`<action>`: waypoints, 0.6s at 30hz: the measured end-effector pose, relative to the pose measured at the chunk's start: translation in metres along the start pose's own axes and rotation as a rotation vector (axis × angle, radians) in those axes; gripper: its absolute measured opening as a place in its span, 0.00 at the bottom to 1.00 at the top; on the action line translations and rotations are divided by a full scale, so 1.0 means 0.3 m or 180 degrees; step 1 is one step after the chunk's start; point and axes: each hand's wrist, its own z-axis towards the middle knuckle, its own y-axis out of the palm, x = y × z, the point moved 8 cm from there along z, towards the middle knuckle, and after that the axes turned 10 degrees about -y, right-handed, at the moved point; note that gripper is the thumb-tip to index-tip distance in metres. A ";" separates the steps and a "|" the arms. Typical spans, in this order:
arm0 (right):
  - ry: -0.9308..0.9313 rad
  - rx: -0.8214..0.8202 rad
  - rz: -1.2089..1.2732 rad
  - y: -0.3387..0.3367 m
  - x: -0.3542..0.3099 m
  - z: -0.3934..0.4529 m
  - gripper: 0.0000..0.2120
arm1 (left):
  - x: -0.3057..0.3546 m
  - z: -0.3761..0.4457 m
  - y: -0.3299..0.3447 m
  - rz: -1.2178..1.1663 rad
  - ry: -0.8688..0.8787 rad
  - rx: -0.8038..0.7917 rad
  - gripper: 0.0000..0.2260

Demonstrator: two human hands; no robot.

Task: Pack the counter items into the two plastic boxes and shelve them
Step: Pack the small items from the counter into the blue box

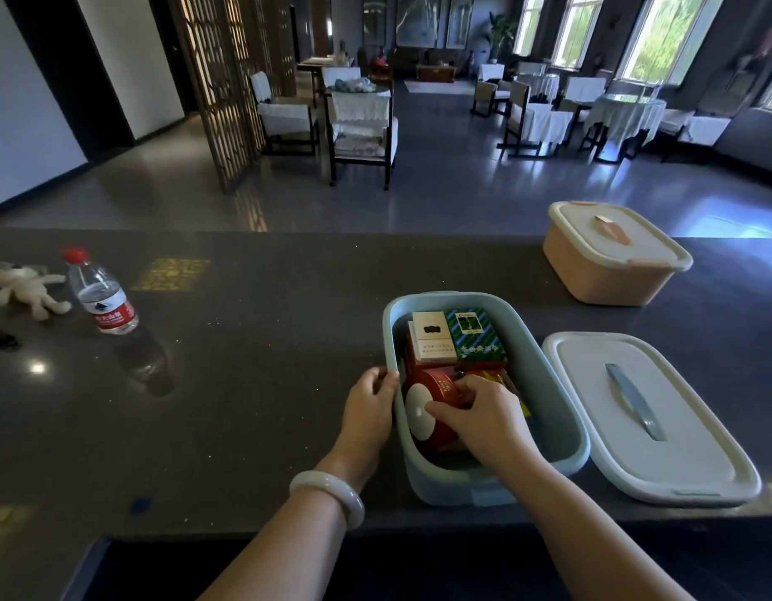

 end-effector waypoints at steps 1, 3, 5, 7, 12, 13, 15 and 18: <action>-0.0005 -0.0025 -0.0049 0.008 -0.008 0.006 0.20 | -0.004 0.004 -0.001 -0.0005 -0.0025 -0.0002 0.14; -0.0001 -0.0050 -0.0122 0.024 -0.025 0.018 0.20 | -0.011 0.012 -0.001 0.0011 -0.0037 -0.0031 0.15; 0.0004 -0.0046 -0.0136 0.043 -0.034 0.029 0.20 | -0.012 0.016 -0.003 0.0014 0.0014 -0.0044 0.14; 0.0016 -0.0050 -0.0148 0.062 -0.037 0.037 0.19 | -0.012 0.016 -0.003 -0.0056 0.0062 -0.0059 0.13; 0.0053 -0.0041 -0.0009 0.077 -0.030 0.039 0.15 | -0.013 0.016 -0.004 -0.0272 0.0176 -0.0122 0.10; 0.0047 -0.0064 0.0040 0.078 -0.028 0.039 0.14 | -0.014 0.017 -0.005 -0.0285 0.0186 -0.0110 0.10; 0.0040 -0.0145 0.0136 0.083 -0.020 0.038 0.13 | -0.018 0.019 -0.002 -0.0308 0.0191 -0.0116 0.09; 0.0003 -0.0338 0.0295 0.105 -0.011 0.038 0.12 | -0.025 0.023 -0.003 -0.0404 0.0213 -0.0129 0.08</action>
